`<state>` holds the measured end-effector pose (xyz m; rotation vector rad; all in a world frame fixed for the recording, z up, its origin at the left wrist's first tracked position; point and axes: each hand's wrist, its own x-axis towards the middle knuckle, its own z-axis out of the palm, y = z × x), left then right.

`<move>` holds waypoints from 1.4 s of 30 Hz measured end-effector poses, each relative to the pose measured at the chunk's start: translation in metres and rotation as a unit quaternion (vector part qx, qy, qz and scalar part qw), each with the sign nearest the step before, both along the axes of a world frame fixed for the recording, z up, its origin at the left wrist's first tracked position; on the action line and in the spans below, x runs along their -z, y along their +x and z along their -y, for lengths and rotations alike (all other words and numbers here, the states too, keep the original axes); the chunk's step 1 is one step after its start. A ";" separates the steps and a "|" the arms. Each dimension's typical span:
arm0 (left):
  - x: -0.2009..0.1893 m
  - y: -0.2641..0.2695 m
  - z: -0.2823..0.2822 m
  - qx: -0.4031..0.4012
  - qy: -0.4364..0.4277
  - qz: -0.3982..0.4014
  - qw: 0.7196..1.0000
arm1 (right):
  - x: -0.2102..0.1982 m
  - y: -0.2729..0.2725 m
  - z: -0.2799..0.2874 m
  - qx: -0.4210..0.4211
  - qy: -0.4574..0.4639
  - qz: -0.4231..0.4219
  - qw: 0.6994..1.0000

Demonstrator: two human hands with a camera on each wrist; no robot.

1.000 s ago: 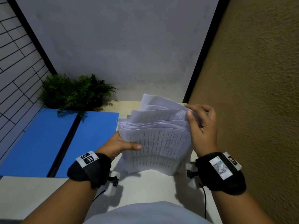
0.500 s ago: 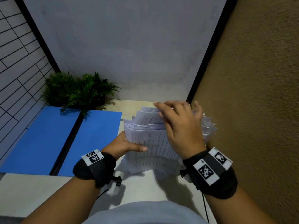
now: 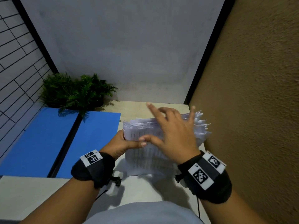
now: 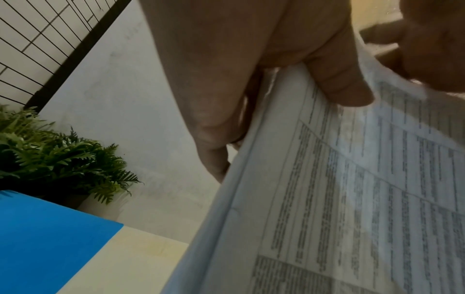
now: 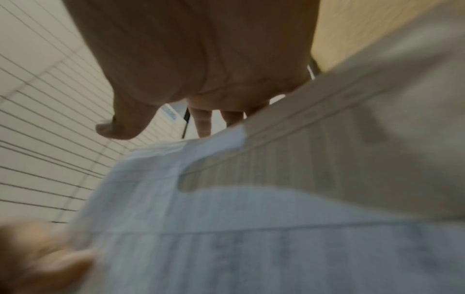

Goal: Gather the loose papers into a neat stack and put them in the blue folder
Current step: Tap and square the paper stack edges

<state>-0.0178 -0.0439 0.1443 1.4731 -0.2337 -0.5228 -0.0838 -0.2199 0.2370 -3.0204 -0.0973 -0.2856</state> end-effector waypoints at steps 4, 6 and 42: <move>0.007 0.003 -0.002 -0.035 0.019 -0.018 0.999 | -0.006 -0.006 0.043 0.095 0.022 -0.052 0.994; 0.009 0.005 -0.002 -0.049 0.019 -0.019 0.998 | -0.001 -0.011 0.063 0.100 0.168 -0.028 0.980; -0.037 -0.004 0.046 -0.283 0.034 0.275 0.918 | 0.055 -0.010 0.045 0.118 0.430 0.322 0.835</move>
